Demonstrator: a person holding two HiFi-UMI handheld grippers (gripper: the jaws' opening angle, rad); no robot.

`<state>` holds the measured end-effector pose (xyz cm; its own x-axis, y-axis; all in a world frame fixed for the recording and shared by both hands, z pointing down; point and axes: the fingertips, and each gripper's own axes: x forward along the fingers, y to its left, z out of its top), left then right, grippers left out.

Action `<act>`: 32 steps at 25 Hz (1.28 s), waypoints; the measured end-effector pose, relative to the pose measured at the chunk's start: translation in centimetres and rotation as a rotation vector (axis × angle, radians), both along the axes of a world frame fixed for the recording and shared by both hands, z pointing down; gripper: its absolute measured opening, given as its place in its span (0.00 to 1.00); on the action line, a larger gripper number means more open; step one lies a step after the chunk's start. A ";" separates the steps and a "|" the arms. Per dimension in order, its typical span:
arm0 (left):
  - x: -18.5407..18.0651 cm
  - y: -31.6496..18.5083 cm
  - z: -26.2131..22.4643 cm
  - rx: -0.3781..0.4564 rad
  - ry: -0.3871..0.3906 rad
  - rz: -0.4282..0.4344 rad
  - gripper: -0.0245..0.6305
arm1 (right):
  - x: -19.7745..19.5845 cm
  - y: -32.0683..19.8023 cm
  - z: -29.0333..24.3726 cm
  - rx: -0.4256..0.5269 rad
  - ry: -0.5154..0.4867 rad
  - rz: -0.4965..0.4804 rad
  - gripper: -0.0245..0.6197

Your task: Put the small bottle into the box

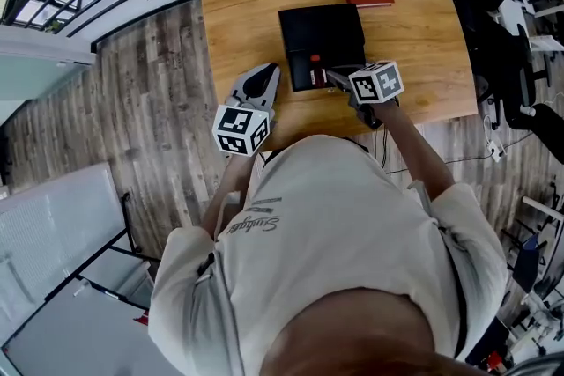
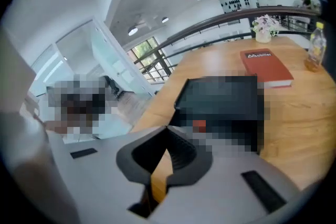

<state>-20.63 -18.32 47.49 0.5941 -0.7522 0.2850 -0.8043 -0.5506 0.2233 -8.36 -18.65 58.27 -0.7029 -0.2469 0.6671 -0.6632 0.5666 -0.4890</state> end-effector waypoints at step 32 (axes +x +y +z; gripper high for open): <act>-3.1 -1.2 -9.2 0.157 -0.017 -0.095 0.07 | 1.5 -4.2 -19.9 0.806 -0.182 0.071 0.03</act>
<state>-23.70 -19.48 38.25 0.5146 -0.8406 0.1691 -0.8572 -0.4993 0.1264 -6.89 -22.85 38.33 -0.7472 -0.6489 0.1438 -0.6607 0.7487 -0.0541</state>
